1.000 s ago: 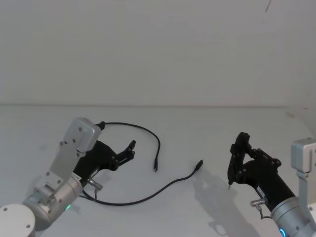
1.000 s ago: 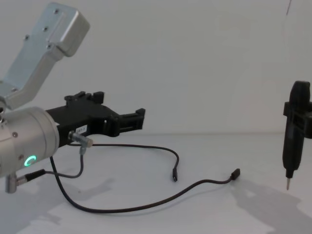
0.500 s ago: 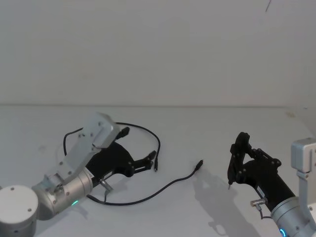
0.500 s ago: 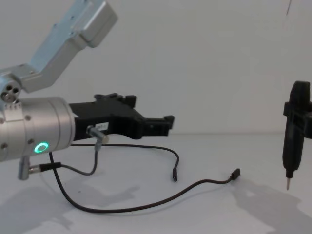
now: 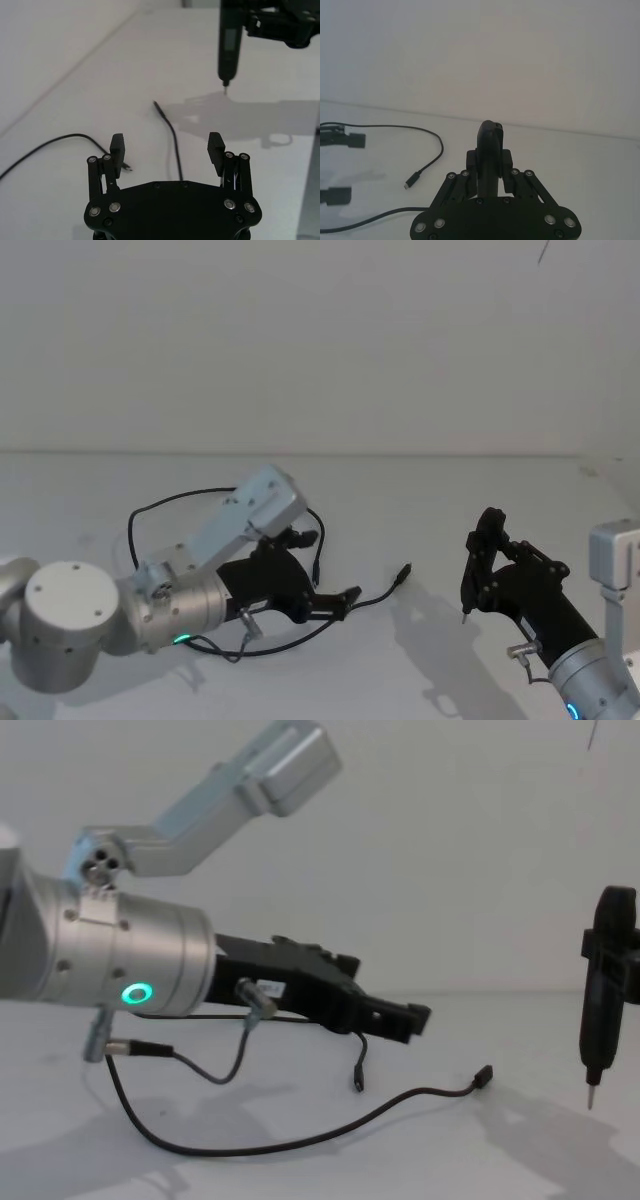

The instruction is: Pick up the data cable with the one hand.

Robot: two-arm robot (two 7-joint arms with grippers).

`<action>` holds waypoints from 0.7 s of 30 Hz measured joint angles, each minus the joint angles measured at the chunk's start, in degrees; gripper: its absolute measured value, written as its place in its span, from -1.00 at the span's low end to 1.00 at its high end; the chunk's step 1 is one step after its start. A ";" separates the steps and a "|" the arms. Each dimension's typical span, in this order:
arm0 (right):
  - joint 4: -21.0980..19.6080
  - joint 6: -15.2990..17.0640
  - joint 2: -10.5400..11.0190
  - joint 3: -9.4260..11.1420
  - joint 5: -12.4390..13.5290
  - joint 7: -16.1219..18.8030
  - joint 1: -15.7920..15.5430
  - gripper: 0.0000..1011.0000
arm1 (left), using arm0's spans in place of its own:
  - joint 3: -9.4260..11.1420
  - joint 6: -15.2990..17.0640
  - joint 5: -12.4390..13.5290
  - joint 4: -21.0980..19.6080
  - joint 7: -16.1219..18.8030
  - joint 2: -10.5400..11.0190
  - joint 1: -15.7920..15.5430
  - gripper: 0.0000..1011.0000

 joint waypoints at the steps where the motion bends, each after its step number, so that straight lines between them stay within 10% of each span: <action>1: 0.00 0.00 0.00 0.00 0.00 0.00 0.00 -0.45 | 0.47 0.73 0.03 0.21 -0.41 -0.11 -0.63 0.98; 21: 0.00 0.00 0.00 0.00 0.00 0.00 0.00 -0.45 | 3.80 16.19 2.08 4.39 1.99 -5.95 -5.31 0.98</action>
